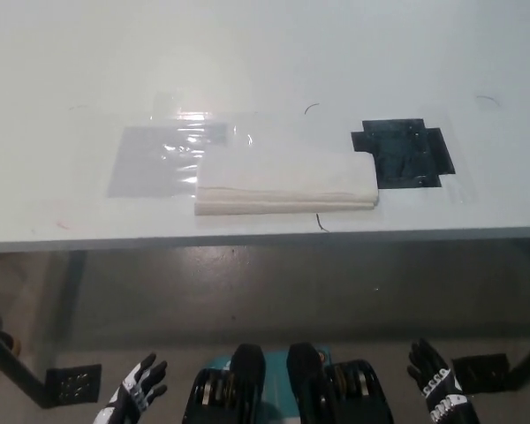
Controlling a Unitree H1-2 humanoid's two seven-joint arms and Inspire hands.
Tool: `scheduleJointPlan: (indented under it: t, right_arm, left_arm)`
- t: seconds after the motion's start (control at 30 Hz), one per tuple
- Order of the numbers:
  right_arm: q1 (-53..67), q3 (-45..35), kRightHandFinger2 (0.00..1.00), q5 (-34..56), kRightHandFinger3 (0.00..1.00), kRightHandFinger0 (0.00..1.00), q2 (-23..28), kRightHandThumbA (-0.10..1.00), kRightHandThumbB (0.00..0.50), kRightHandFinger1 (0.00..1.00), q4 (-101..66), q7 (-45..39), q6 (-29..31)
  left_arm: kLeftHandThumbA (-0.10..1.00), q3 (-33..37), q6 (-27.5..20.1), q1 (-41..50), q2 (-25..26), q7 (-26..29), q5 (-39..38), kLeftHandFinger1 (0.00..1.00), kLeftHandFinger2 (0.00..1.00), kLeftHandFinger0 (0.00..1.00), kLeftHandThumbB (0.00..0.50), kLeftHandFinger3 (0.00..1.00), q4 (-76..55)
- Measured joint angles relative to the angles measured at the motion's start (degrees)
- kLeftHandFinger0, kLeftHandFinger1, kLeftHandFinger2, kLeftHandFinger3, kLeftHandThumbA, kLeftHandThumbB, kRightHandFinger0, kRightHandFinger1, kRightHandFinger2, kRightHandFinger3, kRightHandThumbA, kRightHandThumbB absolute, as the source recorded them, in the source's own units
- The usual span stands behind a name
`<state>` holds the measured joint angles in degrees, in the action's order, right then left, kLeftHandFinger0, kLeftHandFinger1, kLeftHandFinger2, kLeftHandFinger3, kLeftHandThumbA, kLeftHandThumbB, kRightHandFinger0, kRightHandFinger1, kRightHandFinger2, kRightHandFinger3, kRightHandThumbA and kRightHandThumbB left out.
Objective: A stack of napkins is kept in the middle of the table close to the robot and the robot places both its hands sideways on the stack. Then it moves its hands away from each other while pressing down on the napkins to make them smooth
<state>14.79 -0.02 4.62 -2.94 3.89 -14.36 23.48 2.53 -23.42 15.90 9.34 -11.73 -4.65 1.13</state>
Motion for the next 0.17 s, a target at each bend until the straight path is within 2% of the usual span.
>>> scheduleJointPlan:
  t: [0.03,0.17]
  right_arm:
    - [-0.14,-0.03,1.00,-0.14,1.00,1.00,0.00,1.00,0.331,1.00,0.02,0.10,0.08]
    - [-0.63,-0.12,1.00,-0.37,1.00,1.00,0.01,1.00,0.342,1.00,0.05,0.42,0.26]
  left_arm:
    - [1.00,-0.03,-0.16,0.00,-0.07,0.03,0.14,1.00,1.00,1.00,0.314,1.00,0.02]
    - [1.00,-0.10,-0.62,0.21,-0.42,0.06,0.69,1.00,1.00,1.00,0.328,1.00,0.02]
